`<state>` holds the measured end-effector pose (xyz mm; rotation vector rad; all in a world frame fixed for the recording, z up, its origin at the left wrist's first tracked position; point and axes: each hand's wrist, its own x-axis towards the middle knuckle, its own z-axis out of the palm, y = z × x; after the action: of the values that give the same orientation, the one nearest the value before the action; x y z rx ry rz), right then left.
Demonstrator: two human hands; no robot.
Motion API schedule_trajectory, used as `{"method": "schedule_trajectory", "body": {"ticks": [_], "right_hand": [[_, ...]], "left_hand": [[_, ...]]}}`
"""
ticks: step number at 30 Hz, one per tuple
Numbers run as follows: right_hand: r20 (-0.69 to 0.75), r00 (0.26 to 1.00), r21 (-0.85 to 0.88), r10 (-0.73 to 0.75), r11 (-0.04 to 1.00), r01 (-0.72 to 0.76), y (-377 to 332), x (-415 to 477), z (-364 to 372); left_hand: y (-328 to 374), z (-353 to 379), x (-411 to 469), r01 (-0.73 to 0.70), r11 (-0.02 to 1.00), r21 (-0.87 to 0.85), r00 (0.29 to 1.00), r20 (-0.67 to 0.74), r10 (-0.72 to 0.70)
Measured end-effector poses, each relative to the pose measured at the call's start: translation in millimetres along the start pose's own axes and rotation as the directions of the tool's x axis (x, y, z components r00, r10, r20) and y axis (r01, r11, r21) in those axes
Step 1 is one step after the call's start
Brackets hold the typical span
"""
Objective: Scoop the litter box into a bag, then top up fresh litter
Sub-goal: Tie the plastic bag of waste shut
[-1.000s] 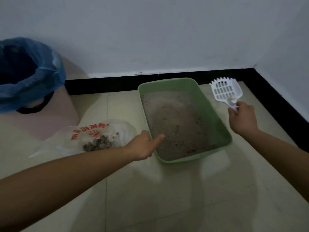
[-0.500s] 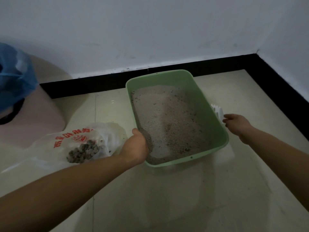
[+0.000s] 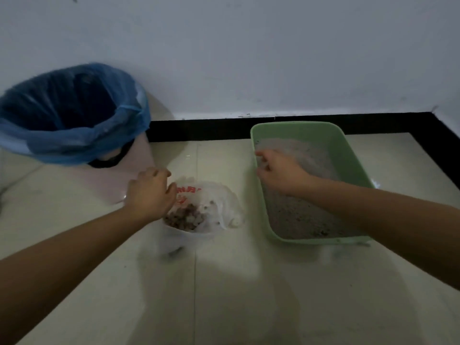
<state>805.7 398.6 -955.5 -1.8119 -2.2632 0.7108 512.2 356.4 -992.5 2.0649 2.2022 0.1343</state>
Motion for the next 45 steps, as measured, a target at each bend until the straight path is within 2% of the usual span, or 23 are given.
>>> {"method": "schedule_trajectory", "body": {"ticks": [3,6,8,10,11,12,14,15,17,18,19,21,22,25,29,31,34,36,38,41,43,45], "right_hand": [[0.218,0.975,-0.169,-0.037,0.983,0.075,-56.0,8.1,21.9],[0.312,0.950,-0.323,0.014,0.942,0.092,-85.3,8.5,55.5],[0.292,0.952,-0.399,0.088,0.916,0.037,-90.8,6.6,84.6],[0.275,0.943,-0.455,0.187,0.890,-0.043,-88.9,0.3,112.3],[0.273,0.937,-0.462,0.218,0.884,-0.071,-86.7,-5.4,122.4],[0.270,0.931,-0.451,0.247,0.886,-0.104,-81.7,-9.6,130.1],[0.256,0.926,-0.382,0.277,0.909,-0.166,-68.6,-13.6,133.2],[0.229,0.938,-0.328,0.259,0.928,-0.177,-60.9,-12.0,130.4],[0.125,0.967,-0.180,0.220,0.964,-0.196,-54.8,-7.4,113.7],[0.061,0.975,-0.044,0.213,0.976,-0.211,-57.8,-5.5,100.4],[-0.006,0.977,0.146,0.214,0.966,-0.211,-64.3,-4.4,84.8],[-0.153,0.971,0.519,0.183,0.851,-0.079,-86.3,-4.4,47.0],[-0.237,0.958,0.614,0.162,0.789,0.019,-97.9,-5.7,28.0],[-0.414,0.908,0.685,0.061,0.678,0.266,-124.2,-13.0,-14.3],[-0.552,0.834,0.692,0.005,0.561,0.454,-140.0,-26.5,-39.3],[-0.571,0.821,0.680,0.002,0.561,0.472,-138.7,-28.6,-42.6],[-0.459,0.888,0.572,-0.031,0.754,0.323,-120.8,-23.9,-30.0],[-0.371,0.928,0.498,0.015,0.847,0.186,-101.7,-21.4,-14.5],[-0.332,0.940,0.508,0.075,0.854,0.112,-85.0,-25.3,-2.4],[-0.293,0.947,0.587,0.132,0.807,0.069,-65.4,-34.1,14.3],[-0.225,0.962,0.641,0.152,0.767,0.028,-54.0,-38.1,31.3],[-0.147,0.981,0.655,0.125,0.755,0.002,-42.7,-39.7,52.0]], "left_hand": [[-47.2,-3.4,-12.1,0.190,0.976,0.110,0.975,0.098,-0.200],[-80.7,2.1,-24.1,0.390,0.911,0.133,0.872,0.265,-0.411],[-96.3,7.9,-29.2,0.568,0.821,-0.055,0.758,0.426,-0.495],[-103.1,8.8,-34.9,0.732,0.603,-0.317,0.647,0.601,-0.469],[-103.6,5.9,-38.8,0.759,0.523,-0.387,0.624,0.659,-0.419],[-104.8,5.5,-40.1,0.752,0.494,-0.438,0.635,0.682,-0.363],[-102.2,5.7,-41.0,0.677,0.524,-0.517,0.723,0.598,-0.345],[-99.7,3.6,-40.9,0.610,0.571,-0.549,0.787,0.504,-0.356],[-95.0,-7.8,-38.5,0.413,0.735,-0.537,0.911,0.247,-0.331],[-90.4,-16.7,-37.5,0.319,0.781,-0.537,0.946,0.136,-0.293],[-83.5,-27.1,-37.3,0.250,0.773,-0.583,0.963,0.063,-0.263],[-67.1,-49.8,-36.9,0.117,0.665,-0.738,0.971,-0.056,-0.234],[-57.8,-61.9,-36.3,0.033,0.624,-0.781,0.966,-0.135,-0.220],[-32.4,-94.2,-37.2,-0.198,0.605,-0.771,0.912,-0.371,-0.175],[-11.1,-122.1,-38.7,-0.370,0.573,-0.731,0.815,-0.552,-0.178],[-6.0,-129.0,-37.8,-0.393,0.575,-0.718,0.807,-0.569,-0.158],[-1.8,-123.4,-34.0,-0.265,0.629,-0.730,0.898,-0.425,-0.115],[-2.5,-109.7,-30.6,-0.149,0.622,-0.769,0.935,-0.314,-0.164],[-3.4,-97.4,-28.5,-0.126,0.617,-0.777,0.922,-0.321,-0.215],[-5.2,-78.8,-30.2,-0.185,0.628,-0.756,0.893,-0.396,-0.213],[-6.2,-61.2,-35.3,-0.183,0.667,-0.723,0.900,-0.396,-0.181],[-8.9,-38.5,-36.9,-0.142,0.728,-0.671,0.933,-0.336,-0.128]]}}
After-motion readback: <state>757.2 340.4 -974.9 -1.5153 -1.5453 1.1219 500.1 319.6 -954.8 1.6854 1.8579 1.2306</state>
